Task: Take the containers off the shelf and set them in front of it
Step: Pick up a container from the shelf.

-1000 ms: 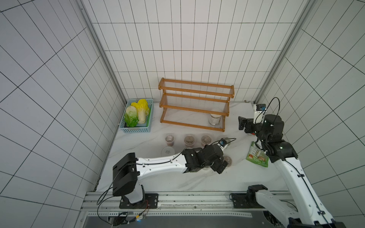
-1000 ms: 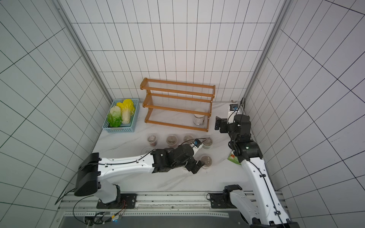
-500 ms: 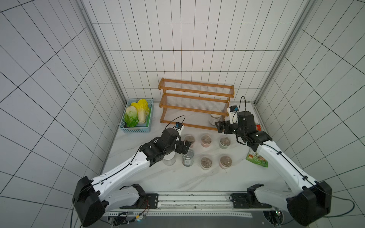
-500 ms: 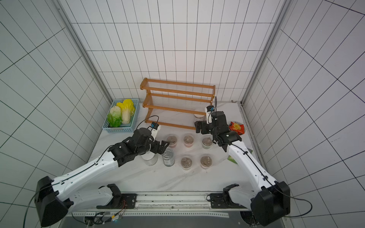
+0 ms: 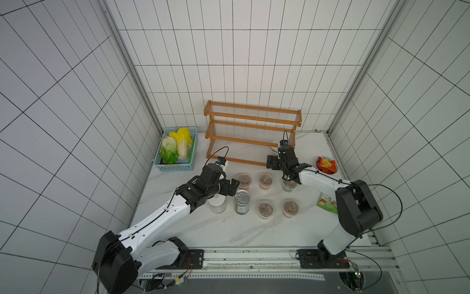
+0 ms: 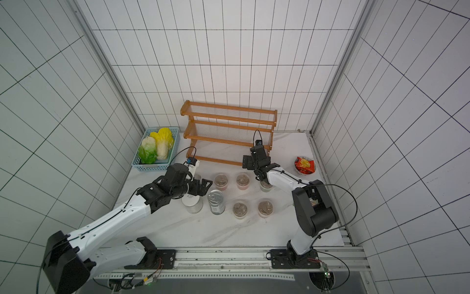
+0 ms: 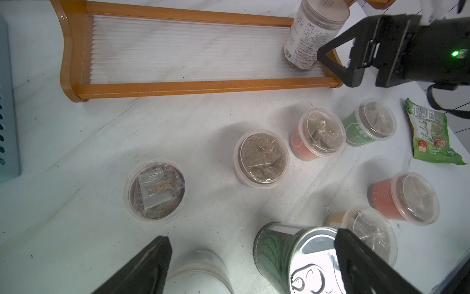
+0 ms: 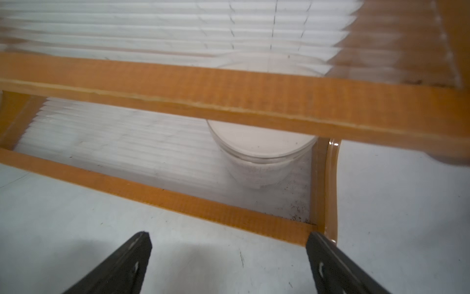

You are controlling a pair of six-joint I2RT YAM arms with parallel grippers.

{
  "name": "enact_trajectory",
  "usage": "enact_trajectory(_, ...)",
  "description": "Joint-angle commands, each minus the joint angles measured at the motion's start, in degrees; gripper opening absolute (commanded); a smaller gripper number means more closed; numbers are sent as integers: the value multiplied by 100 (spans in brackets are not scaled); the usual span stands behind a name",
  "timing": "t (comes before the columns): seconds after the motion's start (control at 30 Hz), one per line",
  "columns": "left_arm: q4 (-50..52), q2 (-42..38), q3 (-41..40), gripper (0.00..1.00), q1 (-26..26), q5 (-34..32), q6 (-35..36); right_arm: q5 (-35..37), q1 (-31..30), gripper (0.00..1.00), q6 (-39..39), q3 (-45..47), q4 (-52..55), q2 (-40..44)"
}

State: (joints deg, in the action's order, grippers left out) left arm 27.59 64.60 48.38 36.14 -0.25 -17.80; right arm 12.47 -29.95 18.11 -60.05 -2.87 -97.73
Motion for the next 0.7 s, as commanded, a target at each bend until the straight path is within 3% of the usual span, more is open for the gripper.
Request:
enact_trajectory(0.0, -182, -78, -74, 98, -76, 139, -83, 644, 107, 99, -300, -370, -604, -323)
enact_trajectory(0.23, -190, -43, -83, 98, -144, 203, -61, 453, 239, 99, -729, -436, -2006, -1102)
enact_trajectory(0.67, -219, 79, -126, 98, -261, 326, -13, -82, 438, 99, -1271, -716, -3070, -1778)
